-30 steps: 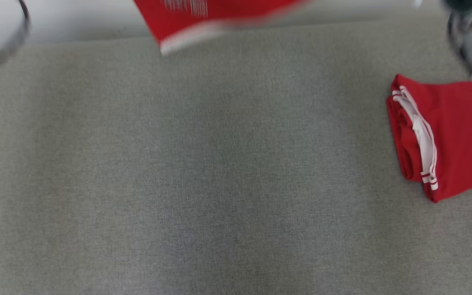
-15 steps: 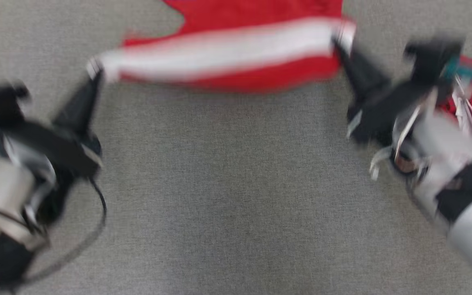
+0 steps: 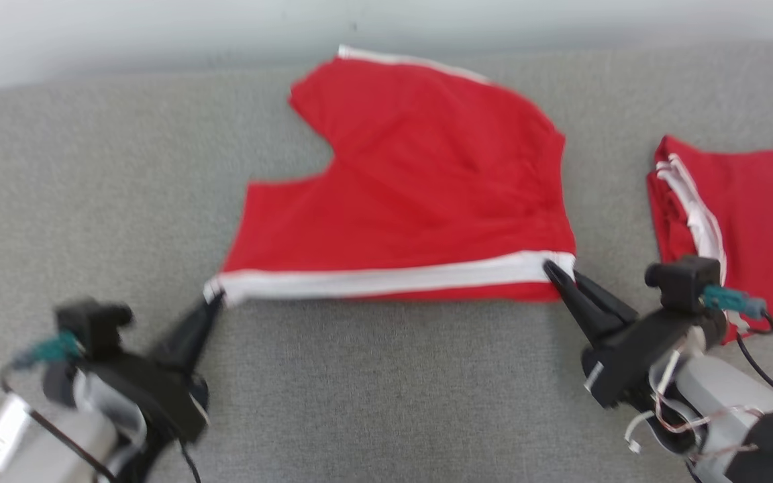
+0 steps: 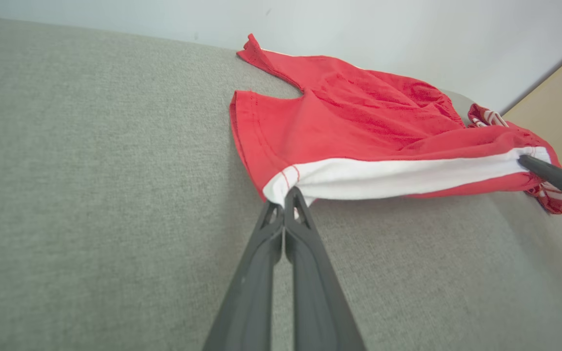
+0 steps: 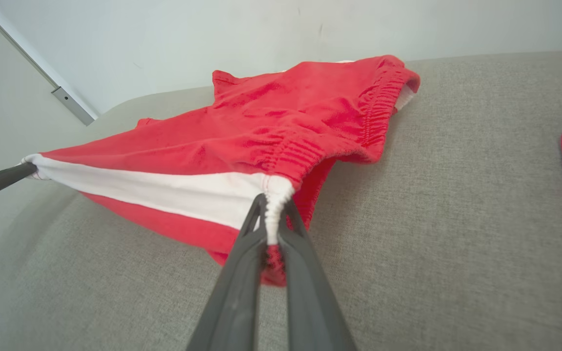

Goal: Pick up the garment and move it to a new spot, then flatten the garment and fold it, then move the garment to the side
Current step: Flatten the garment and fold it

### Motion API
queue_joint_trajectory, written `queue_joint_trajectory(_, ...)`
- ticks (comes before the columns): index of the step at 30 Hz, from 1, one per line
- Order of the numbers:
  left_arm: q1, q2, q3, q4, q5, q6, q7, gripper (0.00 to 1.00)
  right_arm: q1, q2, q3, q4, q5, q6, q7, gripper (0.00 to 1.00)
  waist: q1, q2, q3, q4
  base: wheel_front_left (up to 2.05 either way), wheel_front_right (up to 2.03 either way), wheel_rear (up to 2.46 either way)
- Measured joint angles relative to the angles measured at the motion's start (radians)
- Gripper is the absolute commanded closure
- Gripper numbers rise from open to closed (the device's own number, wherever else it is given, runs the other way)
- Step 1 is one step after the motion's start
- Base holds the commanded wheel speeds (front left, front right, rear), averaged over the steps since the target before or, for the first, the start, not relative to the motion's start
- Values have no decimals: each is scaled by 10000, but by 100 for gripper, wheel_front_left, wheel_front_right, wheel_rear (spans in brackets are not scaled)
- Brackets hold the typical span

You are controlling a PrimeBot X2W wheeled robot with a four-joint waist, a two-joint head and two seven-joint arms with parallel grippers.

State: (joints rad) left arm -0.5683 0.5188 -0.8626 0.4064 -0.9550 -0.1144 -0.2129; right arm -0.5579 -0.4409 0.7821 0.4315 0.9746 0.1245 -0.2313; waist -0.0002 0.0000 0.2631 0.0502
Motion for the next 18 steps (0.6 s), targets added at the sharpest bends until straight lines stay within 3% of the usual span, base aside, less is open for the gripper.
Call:
queue_joint_trajectory(7,1131,-222,-673,198,-2,35,188,100,954,-663,447,144,-67,2,-36,100,-1,0,-1009,46,0,0,0)
queue_joint_trajectory(18,2846,-539,-1108,226,-316,491,286,100,2942,-650,736,380,470,4,-65,100,-2,-1,-2483,218,0,0,0)
